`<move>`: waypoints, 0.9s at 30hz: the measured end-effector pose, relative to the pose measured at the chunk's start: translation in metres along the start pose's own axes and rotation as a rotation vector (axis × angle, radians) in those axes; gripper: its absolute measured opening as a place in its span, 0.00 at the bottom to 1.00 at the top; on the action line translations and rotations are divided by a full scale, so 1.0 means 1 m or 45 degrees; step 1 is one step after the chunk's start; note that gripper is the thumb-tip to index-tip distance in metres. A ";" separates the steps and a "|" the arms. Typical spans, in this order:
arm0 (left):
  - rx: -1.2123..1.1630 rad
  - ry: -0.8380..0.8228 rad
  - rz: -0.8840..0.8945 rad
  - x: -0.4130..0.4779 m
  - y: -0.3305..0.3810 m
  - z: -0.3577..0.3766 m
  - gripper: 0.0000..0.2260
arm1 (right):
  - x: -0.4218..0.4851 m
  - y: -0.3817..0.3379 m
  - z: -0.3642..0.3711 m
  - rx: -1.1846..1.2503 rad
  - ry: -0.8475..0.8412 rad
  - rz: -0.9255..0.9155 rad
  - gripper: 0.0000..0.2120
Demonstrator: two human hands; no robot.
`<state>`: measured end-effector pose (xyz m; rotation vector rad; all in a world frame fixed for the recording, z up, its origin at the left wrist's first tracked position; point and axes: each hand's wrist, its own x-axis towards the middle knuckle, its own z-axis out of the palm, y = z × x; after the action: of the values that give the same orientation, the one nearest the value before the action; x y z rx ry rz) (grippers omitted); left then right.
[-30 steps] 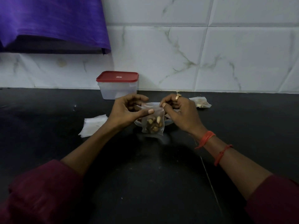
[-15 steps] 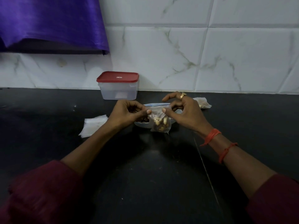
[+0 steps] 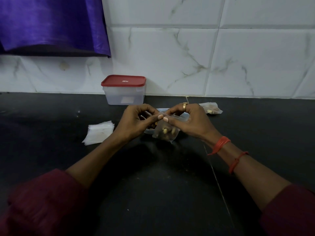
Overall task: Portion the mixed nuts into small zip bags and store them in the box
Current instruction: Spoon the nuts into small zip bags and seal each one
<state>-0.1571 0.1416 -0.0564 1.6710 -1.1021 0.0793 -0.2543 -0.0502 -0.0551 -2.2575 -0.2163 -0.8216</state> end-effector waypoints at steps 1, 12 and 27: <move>0.004 -0.001 0.005 0.000 0.000 0.000 0.12 | 0.000 0.000 -0.001 -0.002 -0.012 -0.002 0.07; 0.054 -0.006 0.037 -0.002 -0.002 0.003 0.10 | 0.002 0.007 -0.001 -0.099 -0.054 -0.081 0.07; 0.182 0.026 0.098 -0.002 -0.003 0.004 0.06 | 0.005 0.011 0.004 -0.187 -0.015 -0.056 0.16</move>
<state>-0.1579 0.1400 -0.0618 1.7499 -1.1677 0.2288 -0.2440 -0.0560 -0.0610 -2.4032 -0.2184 -0.8725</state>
